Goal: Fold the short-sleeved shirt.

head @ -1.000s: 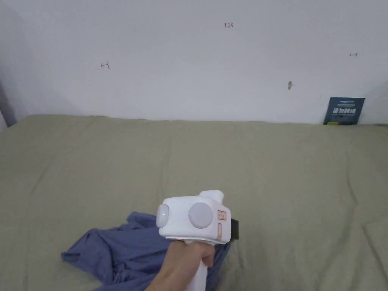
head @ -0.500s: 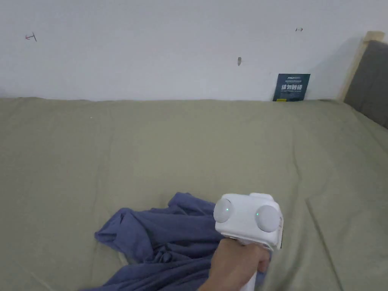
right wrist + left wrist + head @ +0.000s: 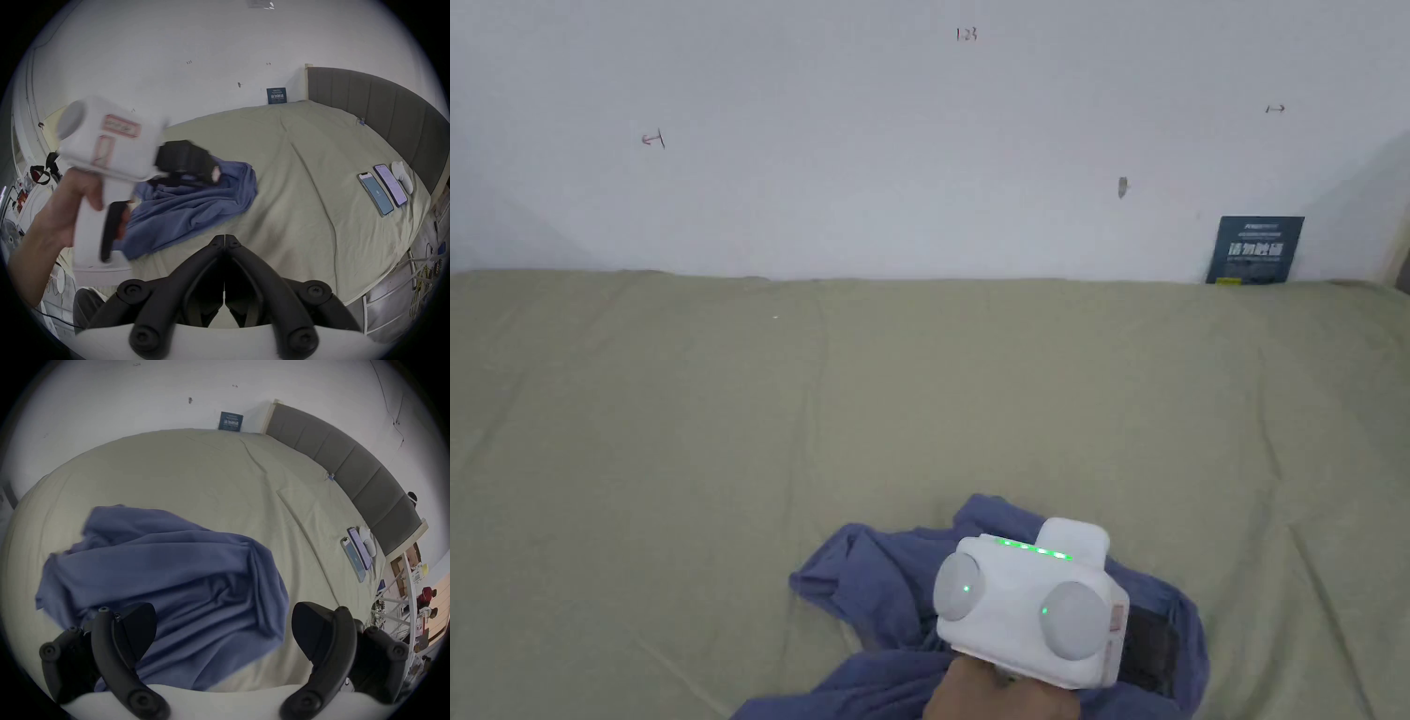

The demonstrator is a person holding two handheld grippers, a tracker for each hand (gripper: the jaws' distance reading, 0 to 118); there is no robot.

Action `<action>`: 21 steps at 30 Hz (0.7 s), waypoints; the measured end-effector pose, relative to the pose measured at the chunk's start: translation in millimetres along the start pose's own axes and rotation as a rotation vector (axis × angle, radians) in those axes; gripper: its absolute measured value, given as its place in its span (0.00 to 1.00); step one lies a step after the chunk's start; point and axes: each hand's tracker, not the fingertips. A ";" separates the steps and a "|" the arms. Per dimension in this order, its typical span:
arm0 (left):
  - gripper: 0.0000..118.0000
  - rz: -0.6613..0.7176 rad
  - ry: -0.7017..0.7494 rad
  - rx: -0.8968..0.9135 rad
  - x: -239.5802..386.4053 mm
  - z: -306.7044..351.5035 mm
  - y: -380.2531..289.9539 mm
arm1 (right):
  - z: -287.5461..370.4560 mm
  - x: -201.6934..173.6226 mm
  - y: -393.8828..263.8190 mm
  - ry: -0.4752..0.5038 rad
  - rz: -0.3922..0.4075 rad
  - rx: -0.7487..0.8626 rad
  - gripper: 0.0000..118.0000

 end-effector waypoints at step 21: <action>0.00 0.347 0.357 0.448 -139.7 255.0 -183.1 | 45.0 -65.0 2.1 0.042 0.148 0.190 0.00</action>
